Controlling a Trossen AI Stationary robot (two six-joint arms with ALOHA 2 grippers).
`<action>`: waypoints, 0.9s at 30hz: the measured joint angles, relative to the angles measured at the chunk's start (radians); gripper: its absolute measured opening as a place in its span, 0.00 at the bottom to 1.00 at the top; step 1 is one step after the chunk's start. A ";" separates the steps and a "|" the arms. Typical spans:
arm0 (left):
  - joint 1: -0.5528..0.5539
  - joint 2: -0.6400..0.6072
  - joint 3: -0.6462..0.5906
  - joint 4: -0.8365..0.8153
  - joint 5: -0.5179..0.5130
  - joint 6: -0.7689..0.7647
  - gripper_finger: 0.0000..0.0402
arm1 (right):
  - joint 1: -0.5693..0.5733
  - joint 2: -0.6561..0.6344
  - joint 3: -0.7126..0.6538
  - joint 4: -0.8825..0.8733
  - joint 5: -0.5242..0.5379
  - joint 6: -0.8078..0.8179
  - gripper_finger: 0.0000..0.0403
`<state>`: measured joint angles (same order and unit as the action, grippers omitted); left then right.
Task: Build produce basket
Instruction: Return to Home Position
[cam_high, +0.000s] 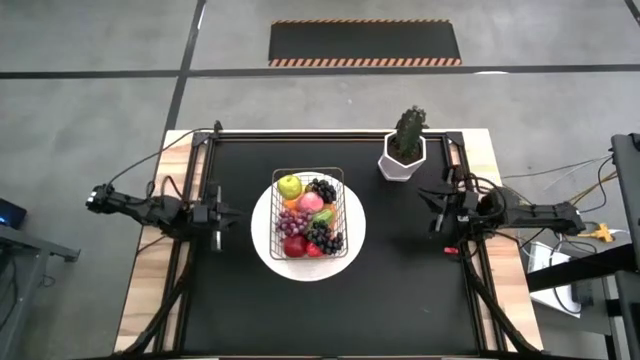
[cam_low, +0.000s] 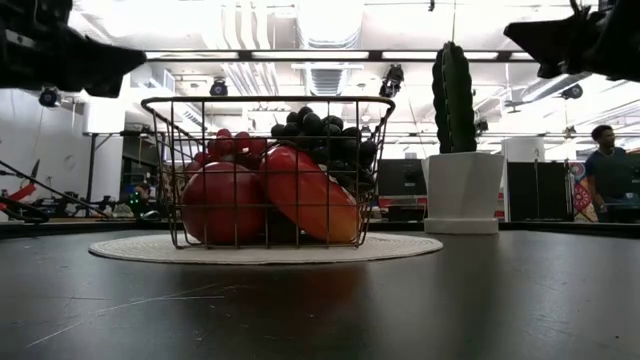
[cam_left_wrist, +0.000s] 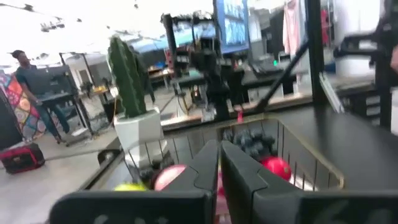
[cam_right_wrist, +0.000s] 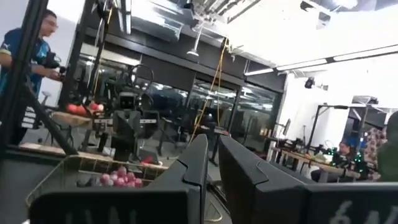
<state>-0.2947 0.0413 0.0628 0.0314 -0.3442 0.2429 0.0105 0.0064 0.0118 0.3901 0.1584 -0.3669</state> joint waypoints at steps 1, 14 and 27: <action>0.000 0.003 -0.009 -0.003 -0.003 0.000 0.00 | 0.000 0.007 0.000 -0.008 0.000 0.007 0.08; 0.000 0.067 -0.050 0.026 -0.002 -0.001 0.00 | 0.000 0.036 0.000 -0.143 0.000 0.186 0.08; 0.000 0.129 -0.050 0.025 -0.002 0.000 0.00 | 0.000 0.068 -0.001 -0.178 0.000 0.185 0.08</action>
<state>-0.2947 0.1699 0.0124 0.0564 -0.3458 0.2424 0.0105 0.0742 0.0113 0.2123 0.1589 -0.1822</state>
